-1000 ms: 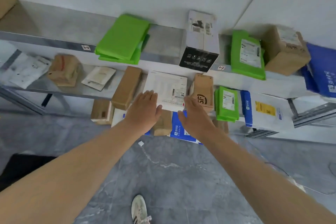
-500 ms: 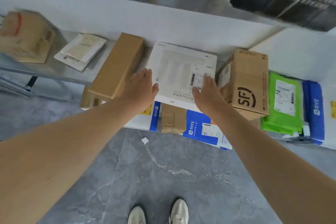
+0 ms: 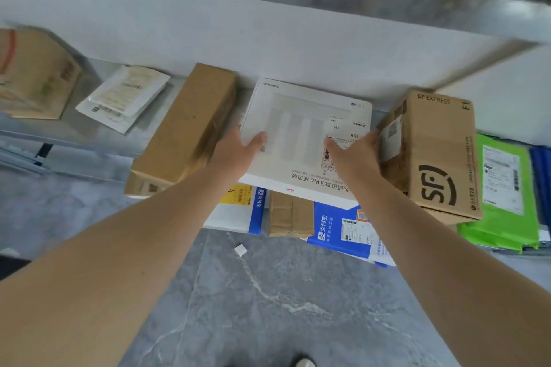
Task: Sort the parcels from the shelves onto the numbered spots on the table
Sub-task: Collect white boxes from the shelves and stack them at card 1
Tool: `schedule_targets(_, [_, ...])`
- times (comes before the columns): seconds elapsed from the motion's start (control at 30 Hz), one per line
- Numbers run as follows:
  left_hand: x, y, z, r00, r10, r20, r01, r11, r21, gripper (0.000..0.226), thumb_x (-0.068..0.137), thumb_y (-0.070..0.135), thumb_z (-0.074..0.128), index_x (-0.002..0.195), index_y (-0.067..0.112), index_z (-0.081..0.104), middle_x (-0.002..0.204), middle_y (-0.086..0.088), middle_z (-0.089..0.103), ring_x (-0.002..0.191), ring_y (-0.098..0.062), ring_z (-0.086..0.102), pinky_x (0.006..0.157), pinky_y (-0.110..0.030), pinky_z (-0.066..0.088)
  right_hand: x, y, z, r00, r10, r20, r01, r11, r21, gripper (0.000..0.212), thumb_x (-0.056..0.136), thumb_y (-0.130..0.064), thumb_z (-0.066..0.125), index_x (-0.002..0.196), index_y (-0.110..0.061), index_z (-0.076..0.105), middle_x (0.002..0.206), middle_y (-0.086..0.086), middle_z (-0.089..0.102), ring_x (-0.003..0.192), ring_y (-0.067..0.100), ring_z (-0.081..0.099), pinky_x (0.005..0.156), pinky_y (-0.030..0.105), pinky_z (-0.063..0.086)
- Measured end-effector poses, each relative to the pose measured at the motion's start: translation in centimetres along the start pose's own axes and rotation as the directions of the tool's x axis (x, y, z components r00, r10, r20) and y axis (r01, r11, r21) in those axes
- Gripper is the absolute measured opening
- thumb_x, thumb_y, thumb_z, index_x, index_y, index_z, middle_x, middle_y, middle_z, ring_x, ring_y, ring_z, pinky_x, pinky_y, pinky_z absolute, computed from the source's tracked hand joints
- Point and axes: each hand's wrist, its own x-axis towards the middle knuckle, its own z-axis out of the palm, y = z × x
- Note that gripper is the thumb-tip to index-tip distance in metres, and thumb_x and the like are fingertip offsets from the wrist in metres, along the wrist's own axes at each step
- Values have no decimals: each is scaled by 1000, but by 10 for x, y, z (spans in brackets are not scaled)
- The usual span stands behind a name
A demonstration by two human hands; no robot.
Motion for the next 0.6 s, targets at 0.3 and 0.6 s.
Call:
schedule_targets(0.3, [-23, 4, -26, 987, -61, 146, 81, 988, -133, 27, 87, 48, 62, 102, 25, 62, 101, 0, 69, 88, -17, 64, 65, -26, 48, -27, -7, -16, 990, 133, 42, -139, 961, 238, 66, 81, -51, 66, 129, -20, 34, 113, 0, 61, 95, 26, 66, 82, 46, 57])
schedule_targets(0.6, [-117, 25, -94, 989, 85, 124, -66, 986, -151, 36, 83, 53, 65, 112, 33, 61, 99, 12, 69, 95, -12, 65, 78, -29, 54, -131, -26, -74, 994, 10, 111, -41, 958, 284, 57, 88, -45, 61, 131, -23, 31, 117, -1, 58, 89, 21, 62, 78, 41, 56])
